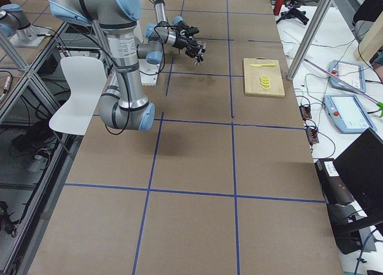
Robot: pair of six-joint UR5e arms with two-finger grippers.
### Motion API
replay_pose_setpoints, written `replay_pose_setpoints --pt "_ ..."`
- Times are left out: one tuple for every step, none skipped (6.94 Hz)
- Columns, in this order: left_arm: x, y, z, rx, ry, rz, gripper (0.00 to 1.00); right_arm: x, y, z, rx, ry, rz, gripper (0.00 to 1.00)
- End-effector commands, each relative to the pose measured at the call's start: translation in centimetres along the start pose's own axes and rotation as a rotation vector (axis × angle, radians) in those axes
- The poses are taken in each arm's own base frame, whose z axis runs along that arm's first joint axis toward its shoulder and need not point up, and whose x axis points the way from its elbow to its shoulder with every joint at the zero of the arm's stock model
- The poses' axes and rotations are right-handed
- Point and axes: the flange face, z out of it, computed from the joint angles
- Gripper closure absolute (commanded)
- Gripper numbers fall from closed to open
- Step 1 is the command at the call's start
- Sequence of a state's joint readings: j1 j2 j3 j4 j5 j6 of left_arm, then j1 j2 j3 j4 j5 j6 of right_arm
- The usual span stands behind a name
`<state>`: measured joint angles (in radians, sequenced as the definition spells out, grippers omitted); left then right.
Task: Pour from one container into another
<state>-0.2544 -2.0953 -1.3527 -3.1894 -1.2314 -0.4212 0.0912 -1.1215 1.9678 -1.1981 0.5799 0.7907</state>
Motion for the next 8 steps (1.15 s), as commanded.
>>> replay_pose_setpoints --pt "0.1 0.0 0.0 0.007 0.005 -0.001 1.0 -0.6 -0.1 -0.4 -0.007 -0.006 -0.027 1.0" --pt "0.2 0.0 0.2 0.009 0.006 0.001 1.0 -0.7 -0.4 -0.6 -0.008 -0.007 -0.045 1.0" --pt "0.3 -0.1 0.3 0.011 0.007 0.002 1.0 -0.8 -0.5 -0.7 -0.021 0.004 -0.074 1.0" --pt "0.2 -0.1 0.3 0.01 0.006 0.002 1.0 -1.3 -1.6 -0.9 -0.027 0.009 -0.104 1.0" --pt "0.3 -0.1 0.3 0.018 0.01 -0.001 1.0 -1.5 -1.6 -0.9 -0.033 0.015 -0.126 1.0" --pt "0.4 -0.1 0.2 0.018 0.013 0.0 1.0 -1.5 -1.7 -0.8 -0.033 0.016 -0.15 1.0" --pt "0.3 -0.3 0.3 0.023 0.013 -0.001 1.0 -1.6 -1.6 -0.7 -0.04 0.023 -0.17 1.0" --pt "0.3 -0.3 0.3 0.024 0.014 -0.002 1.0 -1.8 -1.5 -0.7 -0.046 0.026 -0.184 1.0"
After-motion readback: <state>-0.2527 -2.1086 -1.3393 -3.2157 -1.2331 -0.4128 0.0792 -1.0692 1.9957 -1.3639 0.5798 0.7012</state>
